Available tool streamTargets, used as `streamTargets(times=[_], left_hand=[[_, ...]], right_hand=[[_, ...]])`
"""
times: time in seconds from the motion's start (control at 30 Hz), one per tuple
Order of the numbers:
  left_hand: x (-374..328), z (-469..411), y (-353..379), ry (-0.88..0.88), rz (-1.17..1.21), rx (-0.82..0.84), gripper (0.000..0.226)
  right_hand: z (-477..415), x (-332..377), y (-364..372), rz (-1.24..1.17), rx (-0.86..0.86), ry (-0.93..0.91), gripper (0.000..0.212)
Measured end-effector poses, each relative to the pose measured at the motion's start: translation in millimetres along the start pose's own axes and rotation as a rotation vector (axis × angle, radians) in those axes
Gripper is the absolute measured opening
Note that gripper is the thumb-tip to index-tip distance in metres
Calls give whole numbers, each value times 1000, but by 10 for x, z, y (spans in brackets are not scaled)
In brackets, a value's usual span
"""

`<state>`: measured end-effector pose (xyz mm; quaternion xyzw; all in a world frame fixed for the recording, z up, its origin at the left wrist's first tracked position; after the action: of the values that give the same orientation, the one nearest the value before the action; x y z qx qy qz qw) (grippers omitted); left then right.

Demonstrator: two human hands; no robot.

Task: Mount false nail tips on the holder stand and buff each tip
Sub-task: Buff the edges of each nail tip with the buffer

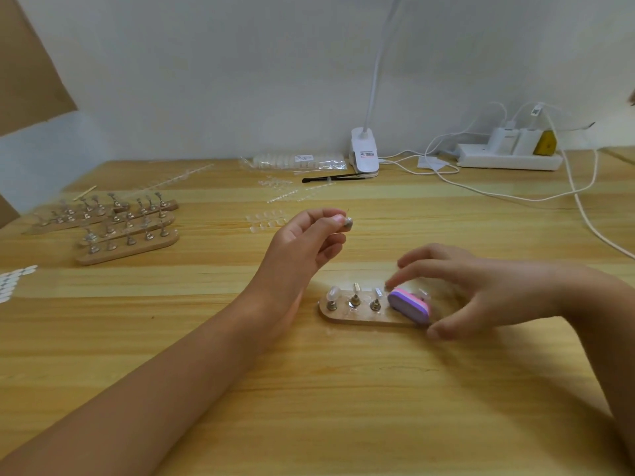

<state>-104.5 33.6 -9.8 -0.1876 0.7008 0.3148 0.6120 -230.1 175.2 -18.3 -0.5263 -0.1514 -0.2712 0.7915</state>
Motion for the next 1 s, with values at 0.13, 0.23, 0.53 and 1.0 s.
streamTargets(times=[0.13,0.23,0.53,1.0], left_hand=[[11,-4,13,-16,11,16,9],[24,-5,19,-25,-10,22,7],[-68,65,106,65,-100,93,7],[-43,99,201,83,-141,168,4]], right_hand=[[-20,61,-9,-1,-22,-38,63],[-30,94,29,3,-12,-60,59],[44,349,-408,-311,-672,-311,48],[167,601,-373,-122,-979,-512,58]])
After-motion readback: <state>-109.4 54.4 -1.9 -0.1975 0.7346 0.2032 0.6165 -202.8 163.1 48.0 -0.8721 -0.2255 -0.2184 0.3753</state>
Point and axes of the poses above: each hand's wrist, its own z-axis away from the middle knuckle, its own y-axis out of the palm, x = y × z, the point moved 8 cm from there along -z, towards the middle knuckle, and after that the axes turned 3 degrees about -z, right-handed, at the moved point
